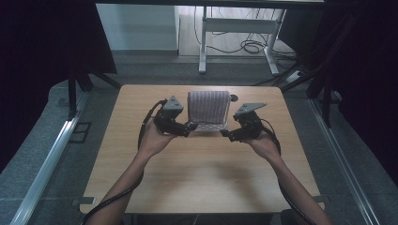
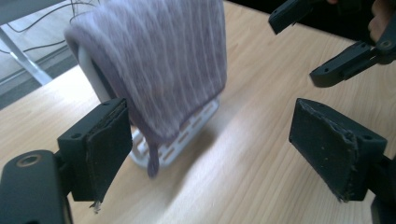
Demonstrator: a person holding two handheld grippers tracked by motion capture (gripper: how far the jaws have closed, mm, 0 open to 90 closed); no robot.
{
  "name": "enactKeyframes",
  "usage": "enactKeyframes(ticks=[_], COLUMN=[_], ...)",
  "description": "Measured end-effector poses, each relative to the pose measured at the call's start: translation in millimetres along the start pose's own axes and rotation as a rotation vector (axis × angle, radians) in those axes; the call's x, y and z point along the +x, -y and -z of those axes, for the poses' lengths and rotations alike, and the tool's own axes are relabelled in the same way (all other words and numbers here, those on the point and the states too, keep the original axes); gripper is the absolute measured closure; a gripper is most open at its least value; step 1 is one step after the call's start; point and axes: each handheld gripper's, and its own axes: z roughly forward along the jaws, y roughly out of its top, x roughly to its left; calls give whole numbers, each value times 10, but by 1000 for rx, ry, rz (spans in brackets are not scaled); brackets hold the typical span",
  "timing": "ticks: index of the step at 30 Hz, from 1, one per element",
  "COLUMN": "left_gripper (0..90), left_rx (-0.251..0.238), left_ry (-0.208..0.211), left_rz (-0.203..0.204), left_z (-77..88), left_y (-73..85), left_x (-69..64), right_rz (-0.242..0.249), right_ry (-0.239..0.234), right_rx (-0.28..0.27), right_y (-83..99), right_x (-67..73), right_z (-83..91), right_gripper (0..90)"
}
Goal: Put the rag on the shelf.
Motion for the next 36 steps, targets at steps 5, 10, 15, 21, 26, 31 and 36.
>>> enactKeyframes(ticks=[5, 10, 15, 21, 26, 31, 36], left_gripper=[130, 130, 129, 128, 121, 116, 111], left_rx=[6, 7, 27, 61, 100, 159, 212], left_ry=[11, 14, 17, -1, -29, -34, -52], left_rz=[11, 29, 47, 49, 72, 96, 97], left_z=[5, 31, 12, -81, -196, -316, -389], left_y=[190, 427, 695, 940, 1138, 1324, 1389], left_x=[-68, -158, -240, -324, -370, -393, -396], right_rz=[13, 21, 4, -7, -7, -18, -1], right_ry=[-7, -13, -22, -37, -43, -54, -37], right_rx=[19, 56, 80, 112, 144, 177, 131], right_y=[155, 361, 555, 737, 872, 1048, 1114], right_x=[94, 175, 196, 251, 300, 328, 339], right_z=[-43, -132, -209, -302, -377, -464, -490], right_gripper=[141, 139, 136, 93, 28, 0, 0])
